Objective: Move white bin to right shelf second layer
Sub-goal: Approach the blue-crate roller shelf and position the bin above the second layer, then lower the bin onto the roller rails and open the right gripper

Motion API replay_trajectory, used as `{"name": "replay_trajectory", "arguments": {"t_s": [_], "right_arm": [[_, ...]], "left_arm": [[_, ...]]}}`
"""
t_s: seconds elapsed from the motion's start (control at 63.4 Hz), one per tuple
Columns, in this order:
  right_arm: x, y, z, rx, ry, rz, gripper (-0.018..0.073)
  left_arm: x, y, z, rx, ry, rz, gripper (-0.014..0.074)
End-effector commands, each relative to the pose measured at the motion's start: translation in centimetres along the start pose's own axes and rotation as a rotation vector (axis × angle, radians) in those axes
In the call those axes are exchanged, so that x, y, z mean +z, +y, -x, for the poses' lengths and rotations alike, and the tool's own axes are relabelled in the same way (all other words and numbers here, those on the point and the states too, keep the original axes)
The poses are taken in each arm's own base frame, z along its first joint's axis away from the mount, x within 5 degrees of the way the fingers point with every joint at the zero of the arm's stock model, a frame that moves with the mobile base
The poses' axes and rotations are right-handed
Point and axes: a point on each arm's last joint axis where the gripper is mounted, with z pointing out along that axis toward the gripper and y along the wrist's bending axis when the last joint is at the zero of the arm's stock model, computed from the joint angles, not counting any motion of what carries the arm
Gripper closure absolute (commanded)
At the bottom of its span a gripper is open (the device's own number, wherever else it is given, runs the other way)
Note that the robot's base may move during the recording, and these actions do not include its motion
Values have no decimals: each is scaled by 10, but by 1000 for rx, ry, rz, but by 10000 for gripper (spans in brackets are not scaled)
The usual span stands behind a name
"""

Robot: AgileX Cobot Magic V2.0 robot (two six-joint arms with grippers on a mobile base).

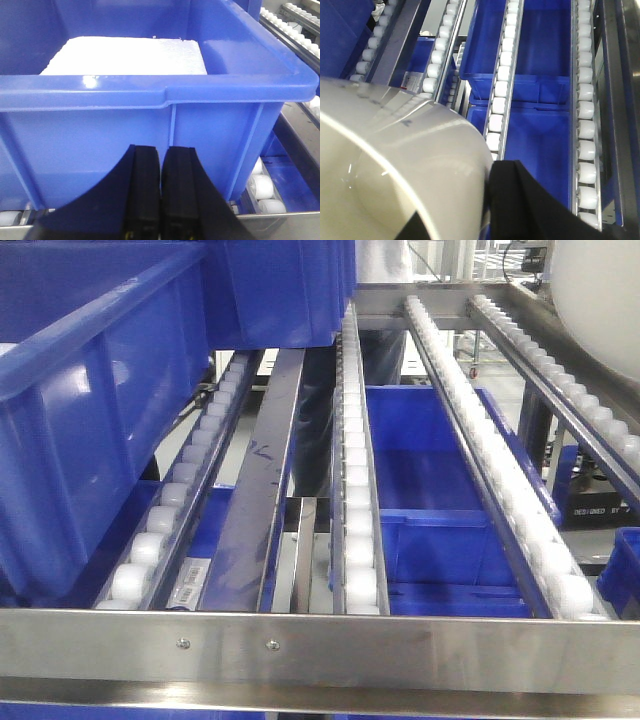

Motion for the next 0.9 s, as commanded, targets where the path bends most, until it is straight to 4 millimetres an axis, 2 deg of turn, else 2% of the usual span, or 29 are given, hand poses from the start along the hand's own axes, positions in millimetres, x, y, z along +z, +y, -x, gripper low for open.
{"name": "replay_trajectory", "arguments": {"t_s": [0.0, 0.158, 0.237, 0.568, 0.647, 0.679, 0.884], "right_arm": [[-5, 3, 13, 6, -98, 20, 510], [1, 1, 8, 5, -78, 15, 510], [13, 2, 9, 3, -49, 9, 510], [111, 13, 24, -11, 86, -5, 510], [134, 15, 24, -14, 137, -17, 510], [150, 17, 23, -19, 175, -20, 510], [196, 28, 15, -42, 247, -6, 510]], "left_arm": [[1, 0, 0, -7, -76, -8, 512], [1, 0, 0, -7, -76, -8, 512], [1, 0, 0, -7, -76, -8, 512], [1, 0, 0, -7, -76, -8, 512], [1, 0, 0, -7, -76, -8, 512], [1, 0, 0, -7, -76, -8, 512], [1, 0, 0, -7, -76, -8, 512]]}}
